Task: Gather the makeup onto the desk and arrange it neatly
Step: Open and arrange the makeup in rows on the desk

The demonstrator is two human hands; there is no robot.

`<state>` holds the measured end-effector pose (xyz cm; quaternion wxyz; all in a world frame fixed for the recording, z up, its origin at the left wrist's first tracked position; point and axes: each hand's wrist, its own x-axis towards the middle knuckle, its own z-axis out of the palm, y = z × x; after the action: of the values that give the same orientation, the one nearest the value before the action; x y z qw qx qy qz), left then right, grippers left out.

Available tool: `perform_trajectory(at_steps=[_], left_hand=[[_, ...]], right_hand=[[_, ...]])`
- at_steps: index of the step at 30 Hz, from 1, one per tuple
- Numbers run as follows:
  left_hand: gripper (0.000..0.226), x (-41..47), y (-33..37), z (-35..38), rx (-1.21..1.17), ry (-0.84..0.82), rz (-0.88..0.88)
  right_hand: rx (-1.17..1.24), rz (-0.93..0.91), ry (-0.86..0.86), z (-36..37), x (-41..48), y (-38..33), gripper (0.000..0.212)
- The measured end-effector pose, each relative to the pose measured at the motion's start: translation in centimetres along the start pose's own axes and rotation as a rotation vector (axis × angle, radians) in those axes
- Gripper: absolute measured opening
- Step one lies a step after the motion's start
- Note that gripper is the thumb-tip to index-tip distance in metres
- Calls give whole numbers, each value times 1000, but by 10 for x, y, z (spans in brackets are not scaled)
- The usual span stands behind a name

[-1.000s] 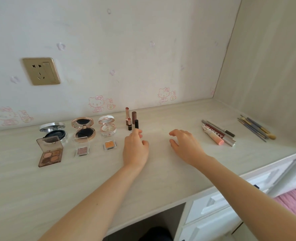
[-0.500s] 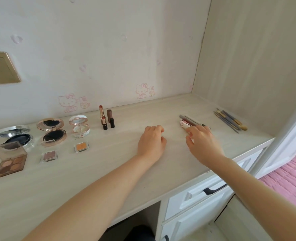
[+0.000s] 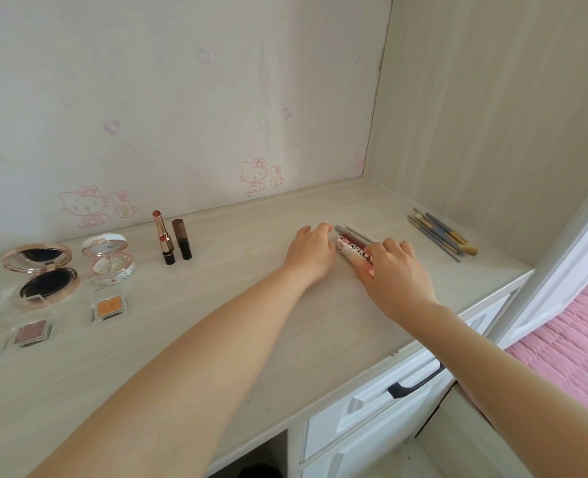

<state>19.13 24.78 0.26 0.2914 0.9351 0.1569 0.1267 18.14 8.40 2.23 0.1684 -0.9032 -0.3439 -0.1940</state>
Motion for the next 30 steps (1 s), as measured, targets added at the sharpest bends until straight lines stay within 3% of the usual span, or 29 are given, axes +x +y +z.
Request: perform_trajectory(at_steps=[8, 13, 20, 23, 30], left_hand=[[39, 12, 4, 5, -70, -60, -7], [36, 6, 6, -2, -145, -1, -2], [32, -11, 4, -22, -304, 119, -37], [30, -21, 2, -34, -431, 177, -95], [27, -56, -6, -67, -985, 218, -285]], right_hand=[[-41, 68, -72, 14, 6, 12, 26], [-68, 40, -51, 17, 5, 13, 20], [70, 69, -40, 7, 7, 3, 20], [230, 68, -24, 2, 7, -7, 19], [416, 83, 47, -6, -3, -39, 18]])
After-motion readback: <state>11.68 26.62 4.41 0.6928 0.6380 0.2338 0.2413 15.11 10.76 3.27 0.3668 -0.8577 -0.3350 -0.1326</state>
